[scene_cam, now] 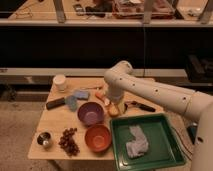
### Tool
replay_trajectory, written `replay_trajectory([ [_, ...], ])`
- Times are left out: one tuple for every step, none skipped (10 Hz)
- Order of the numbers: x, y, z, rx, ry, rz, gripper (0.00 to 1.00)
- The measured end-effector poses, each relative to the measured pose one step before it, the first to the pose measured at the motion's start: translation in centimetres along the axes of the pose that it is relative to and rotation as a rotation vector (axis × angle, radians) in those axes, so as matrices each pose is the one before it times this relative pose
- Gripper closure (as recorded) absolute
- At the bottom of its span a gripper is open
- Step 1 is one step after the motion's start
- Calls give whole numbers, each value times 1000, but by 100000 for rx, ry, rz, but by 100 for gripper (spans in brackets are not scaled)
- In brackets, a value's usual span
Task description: Wipe red bowl with towel
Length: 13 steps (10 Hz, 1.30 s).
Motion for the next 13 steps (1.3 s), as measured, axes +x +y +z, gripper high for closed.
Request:
replay_trajectory([
  [-1,-1,-2,1,3,-5,20],
  [3,1,-3,0,4,8,20],
  [-3,-2,2,-1,-3,-6,20],
  [16,-7,-49,38,83,-13,20],
  [-1,-5,-3,13,0,2,20],
  [2,-6,-9,11,8,2,20],
  [-6,1,8,-8,-12,-6,20],
  [3,7,5,-9,-5,5,20],
  [-4,-7,-7,10,4,-10,20],
  [17,-1,-18,44,-83,107,20],
  [38,55,-58,151,-275,87,20],
  [73,353,-354,590,-337,331,20],
  [158,611,-718,149,569,300,20],
])
